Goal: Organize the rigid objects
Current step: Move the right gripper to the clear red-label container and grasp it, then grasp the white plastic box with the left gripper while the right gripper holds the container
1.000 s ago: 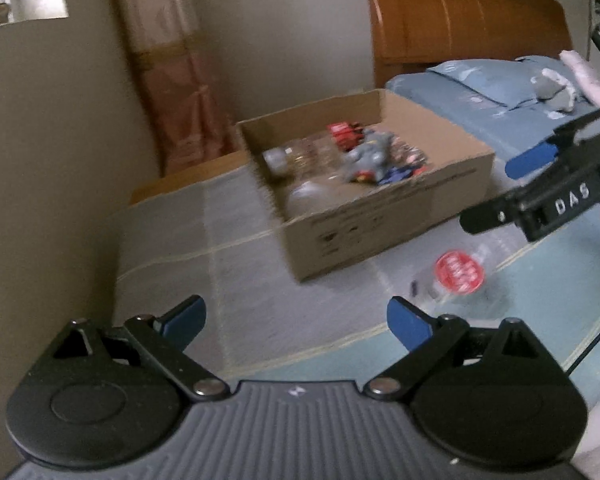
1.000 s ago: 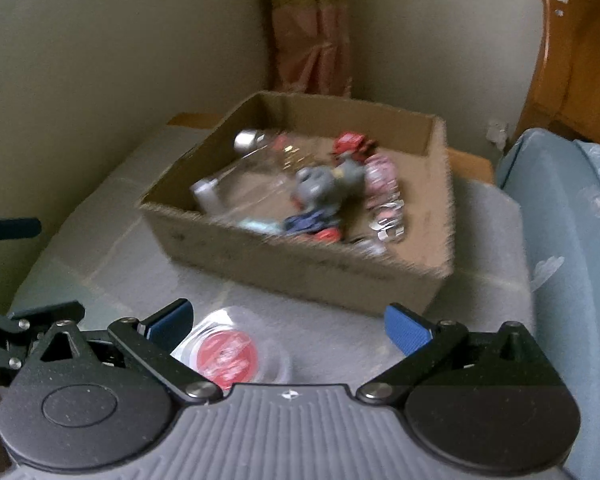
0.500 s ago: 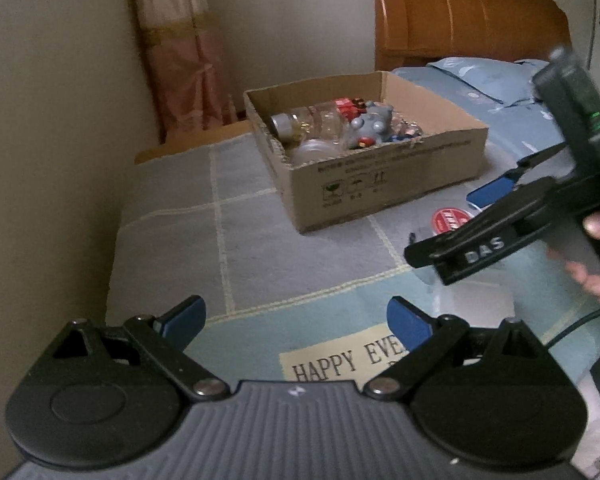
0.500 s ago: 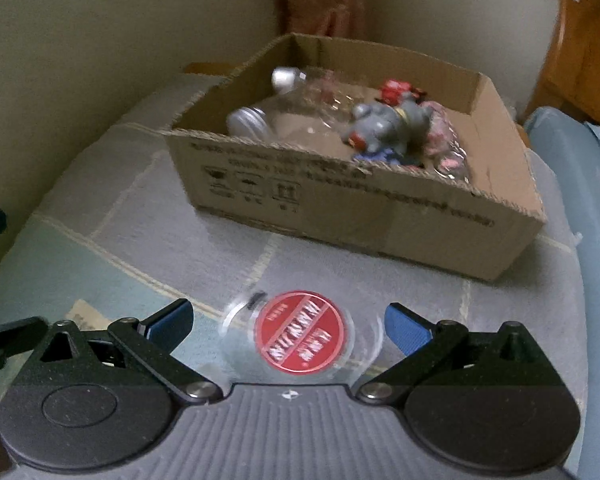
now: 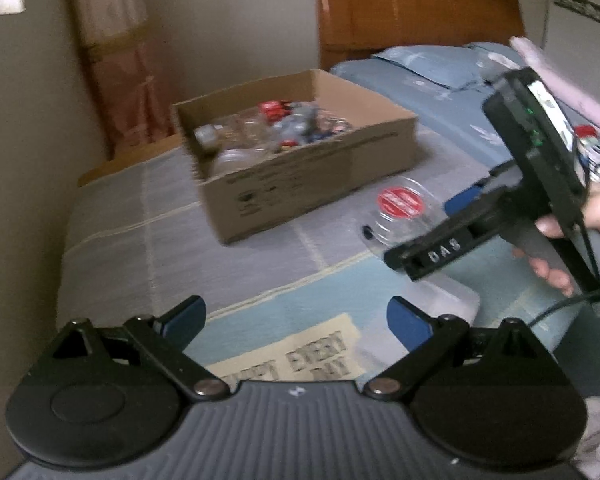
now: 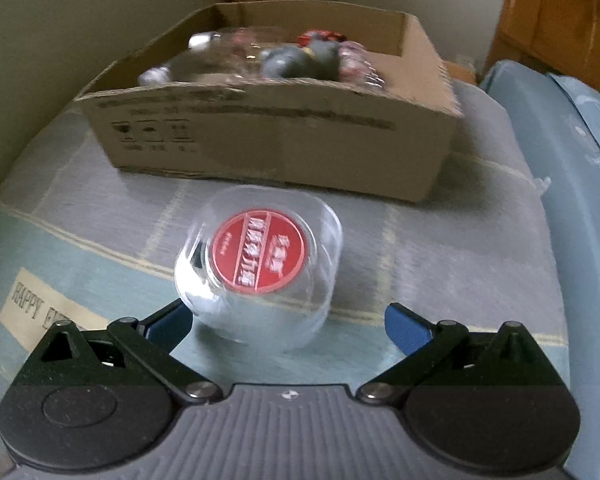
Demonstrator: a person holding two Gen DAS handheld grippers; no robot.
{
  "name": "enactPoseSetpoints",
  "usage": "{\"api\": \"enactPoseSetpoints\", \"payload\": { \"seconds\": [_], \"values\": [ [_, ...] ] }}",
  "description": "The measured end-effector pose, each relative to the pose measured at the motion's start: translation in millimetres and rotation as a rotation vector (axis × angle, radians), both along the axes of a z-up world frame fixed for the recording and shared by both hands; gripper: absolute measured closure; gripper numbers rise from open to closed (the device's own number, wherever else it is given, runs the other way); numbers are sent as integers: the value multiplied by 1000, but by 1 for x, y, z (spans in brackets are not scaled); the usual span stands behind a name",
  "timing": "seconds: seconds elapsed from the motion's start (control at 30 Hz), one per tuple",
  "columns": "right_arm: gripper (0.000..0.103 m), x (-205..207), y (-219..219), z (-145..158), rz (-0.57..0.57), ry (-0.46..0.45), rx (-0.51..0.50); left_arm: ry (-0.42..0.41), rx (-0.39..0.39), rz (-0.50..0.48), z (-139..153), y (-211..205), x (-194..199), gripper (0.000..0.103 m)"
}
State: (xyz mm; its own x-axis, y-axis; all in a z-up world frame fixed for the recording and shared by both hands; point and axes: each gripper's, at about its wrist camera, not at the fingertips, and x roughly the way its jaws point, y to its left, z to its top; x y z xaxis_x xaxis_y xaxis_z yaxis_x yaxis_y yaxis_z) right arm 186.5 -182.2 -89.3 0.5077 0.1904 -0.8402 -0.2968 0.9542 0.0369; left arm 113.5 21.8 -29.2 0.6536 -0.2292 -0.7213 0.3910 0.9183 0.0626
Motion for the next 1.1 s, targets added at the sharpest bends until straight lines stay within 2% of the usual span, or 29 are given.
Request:
{"api": "enactPoseSetpoints", "payload": {
  "seconds": [0.13, 0.33, 0.6, 0.8, 1.0, 1.1],
  "values": [
    [0, -2, -11, -4, -8, -27, -59, 24, -12, -68, -5, -20, 0, 6],
    [0, -10, -24, -5, 22, -59, -43, 78, 9, -186, -21, -52, -1, 6],
    [0, -7, -28, -7, 37, -64, -43, 172, 5, -188, -37, -47, 4, 6],
    [0, -10, -29, -7, 46, -79, -39, 189, 26, -140, -43, -31, 10, 6],
    [0, -13, -30, -9, 54, -104, -30, 149, 90, 10, -44, -12, 21, 7],
    [0, -15, -31, -9, 57, -116, -26, 164, 41, 3, -42, -10, 18, 7]
  ]
}}
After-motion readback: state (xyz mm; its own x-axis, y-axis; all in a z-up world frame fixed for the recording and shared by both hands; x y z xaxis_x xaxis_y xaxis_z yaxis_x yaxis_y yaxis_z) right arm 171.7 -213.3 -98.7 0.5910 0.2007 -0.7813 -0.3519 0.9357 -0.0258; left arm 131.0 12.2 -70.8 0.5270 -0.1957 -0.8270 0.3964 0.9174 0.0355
